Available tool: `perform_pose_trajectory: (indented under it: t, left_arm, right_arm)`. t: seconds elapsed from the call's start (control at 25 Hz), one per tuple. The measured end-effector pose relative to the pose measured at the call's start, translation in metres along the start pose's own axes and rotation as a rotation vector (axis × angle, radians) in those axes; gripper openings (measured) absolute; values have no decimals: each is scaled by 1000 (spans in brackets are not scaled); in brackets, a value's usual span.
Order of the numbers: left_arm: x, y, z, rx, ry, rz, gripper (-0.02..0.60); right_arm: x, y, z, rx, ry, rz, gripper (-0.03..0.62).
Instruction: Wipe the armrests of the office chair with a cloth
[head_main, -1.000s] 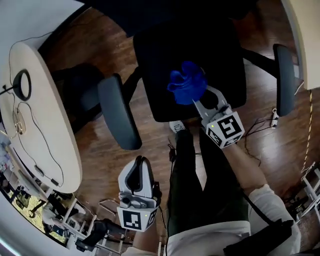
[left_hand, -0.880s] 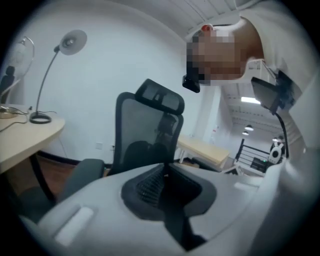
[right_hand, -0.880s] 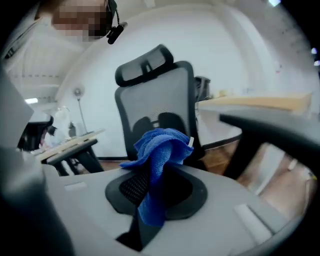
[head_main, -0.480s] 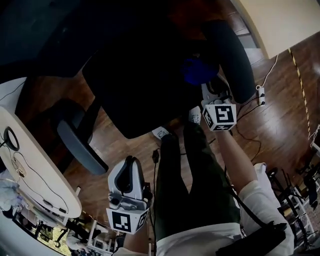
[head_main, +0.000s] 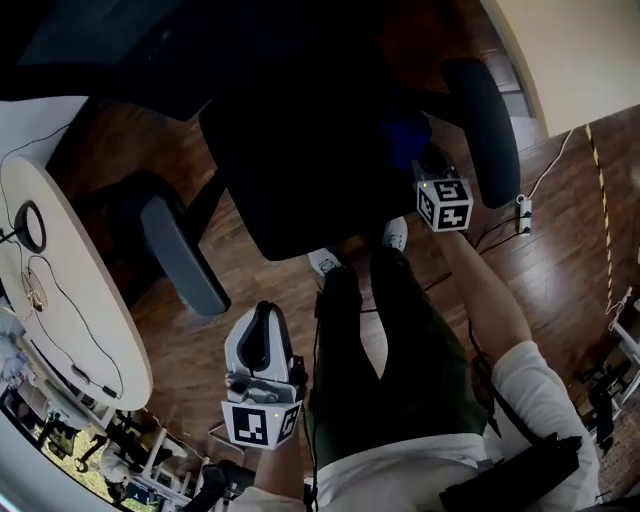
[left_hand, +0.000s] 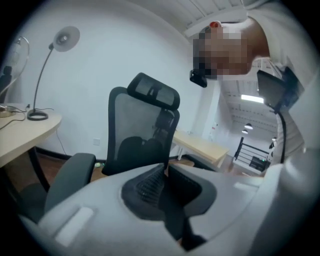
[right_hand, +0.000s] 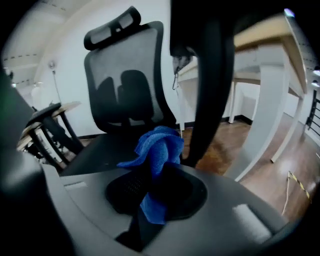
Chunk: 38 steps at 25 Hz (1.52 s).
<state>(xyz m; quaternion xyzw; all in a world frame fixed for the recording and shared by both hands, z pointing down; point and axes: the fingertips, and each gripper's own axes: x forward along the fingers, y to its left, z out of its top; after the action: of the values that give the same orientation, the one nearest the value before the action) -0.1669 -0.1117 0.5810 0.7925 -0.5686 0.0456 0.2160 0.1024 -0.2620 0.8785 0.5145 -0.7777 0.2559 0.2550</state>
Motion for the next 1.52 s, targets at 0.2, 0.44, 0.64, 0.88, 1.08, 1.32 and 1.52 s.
perform_pose_trajectory:
  t: [0.2, 0.44, 0.64, 0.88, 1.08, 1.32, 1.52]
  left_arm:
    - [-37, -12, 89, 93, -80, 68, 26]
    - [-101, -56, 235, 184, -296, -19, 60]
    - [-158, -89, 296, 200, -397, -36, 58]
    - [-229, -149, 278, 256, -398, 8, 60]
    - [-301, -230, 243, 246, -423, 62, 60]
    - [-379, -313, 209, 245, -400, 81, 60]
    - [-414, -343, 199, 252, -394, 63, 60]
  right_arm:
    - [-209, 122, 137, 8, -316, 238, 67]
    - [-421, 228, 343, -125, -752, 382, 67]
    - [-513, 264, 373, -215, -865, 407, 69]
    - [-600, 257, 331, -228, -894, 447, 70]
    - [-685, 225, 269, -195, -860, 496, 71]
    - [-773, 205, 209, -139, -841, 539, 71]
    - [-819, 214, 190, -178, -875, 520, 69]
